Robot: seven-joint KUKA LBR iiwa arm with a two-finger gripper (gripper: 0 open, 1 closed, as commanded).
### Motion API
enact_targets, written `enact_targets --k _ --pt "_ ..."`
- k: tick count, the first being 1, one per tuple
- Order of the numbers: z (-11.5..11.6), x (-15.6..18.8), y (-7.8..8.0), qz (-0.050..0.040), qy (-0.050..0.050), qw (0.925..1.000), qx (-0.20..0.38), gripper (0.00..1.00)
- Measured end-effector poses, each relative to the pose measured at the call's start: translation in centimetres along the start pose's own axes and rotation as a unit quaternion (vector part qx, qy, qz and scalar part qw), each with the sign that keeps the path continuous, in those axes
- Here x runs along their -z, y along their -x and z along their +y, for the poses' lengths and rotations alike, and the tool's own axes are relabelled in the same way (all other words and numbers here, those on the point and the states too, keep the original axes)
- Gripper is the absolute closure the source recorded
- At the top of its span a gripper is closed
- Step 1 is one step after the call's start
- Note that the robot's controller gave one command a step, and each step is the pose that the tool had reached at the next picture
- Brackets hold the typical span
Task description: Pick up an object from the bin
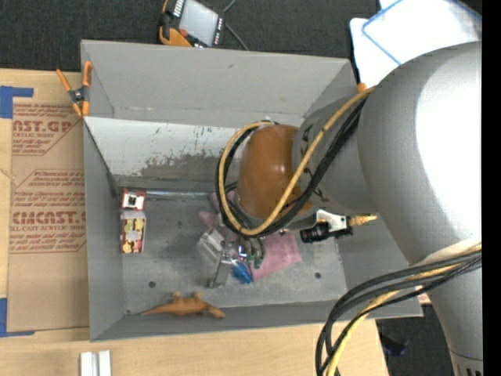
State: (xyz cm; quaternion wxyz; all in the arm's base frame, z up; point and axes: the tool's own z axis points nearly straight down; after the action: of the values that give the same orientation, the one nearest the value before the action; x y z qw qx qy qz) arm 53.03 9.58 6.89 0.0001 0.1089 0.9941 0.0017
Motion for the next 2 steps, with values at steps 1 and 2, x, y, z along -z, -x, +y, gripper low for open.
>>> enact_targets --k 1,2 --pt "0.4 6.1 0.3 -0.0063 0.001 0.9966 0.082 0.0" --pt "-3.4 2.9 -4.0 0.005 -0.002 0.9999 0.013 0.0"
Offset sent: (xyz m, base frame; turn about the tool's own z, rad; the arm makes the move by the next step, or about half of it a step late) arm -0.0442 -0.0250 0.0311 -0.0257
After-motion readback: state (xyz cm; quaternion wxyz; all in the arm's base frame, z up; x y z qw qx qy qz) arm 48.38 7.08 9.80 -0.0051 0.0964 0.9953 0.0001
